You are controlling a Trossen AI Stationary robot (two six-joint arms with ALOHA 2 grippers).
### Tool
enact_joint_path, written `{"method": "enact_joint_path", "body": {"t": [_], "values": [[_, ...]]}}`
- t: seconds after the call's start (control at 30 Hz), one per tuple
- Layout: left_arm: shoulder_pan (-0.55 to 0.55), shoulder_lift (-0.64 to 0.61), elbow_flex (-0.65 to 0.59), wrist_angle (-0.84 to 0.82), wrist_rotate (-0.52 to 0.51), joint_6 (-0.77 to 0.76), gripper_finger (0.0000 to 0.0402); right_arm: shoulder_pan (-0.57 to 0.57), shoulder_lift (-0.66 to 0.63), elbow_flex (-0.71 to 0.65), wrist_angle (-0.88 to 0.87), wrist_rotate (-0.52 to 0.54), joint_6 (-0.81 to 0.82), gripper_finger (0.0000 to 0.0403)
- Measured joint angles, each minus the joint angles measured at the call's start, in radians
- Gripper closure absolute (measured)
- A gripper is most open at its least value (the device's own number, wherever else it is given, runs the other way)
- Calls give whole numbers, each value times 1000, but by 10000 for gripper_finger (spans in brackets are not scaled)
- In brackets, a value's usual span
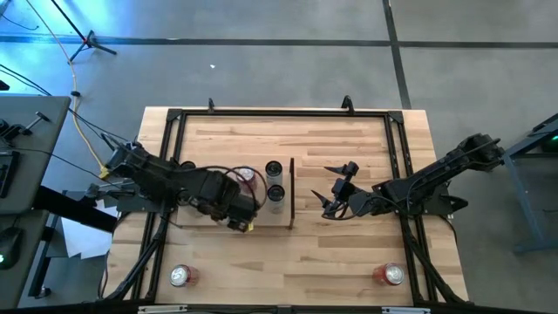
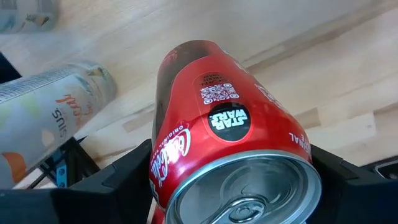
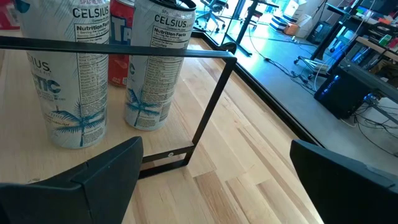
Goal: Place canned beverage on shelf
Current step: Put the right red white soda can on the shelf
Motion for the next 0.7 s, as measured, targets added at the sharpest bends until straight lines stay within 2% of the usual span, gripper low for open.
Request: {"method": "enact_joint_path", "body": {"t": [0.33, 0.7], "values": [[52, 1, -11, 5, -14, 82, 126, 0, 0, 0, 0, 0, 0, 9], [19, -18, -12, -8, -23, 93, 126, 0, 0, 0, 0, 0, 0, 9]]}}
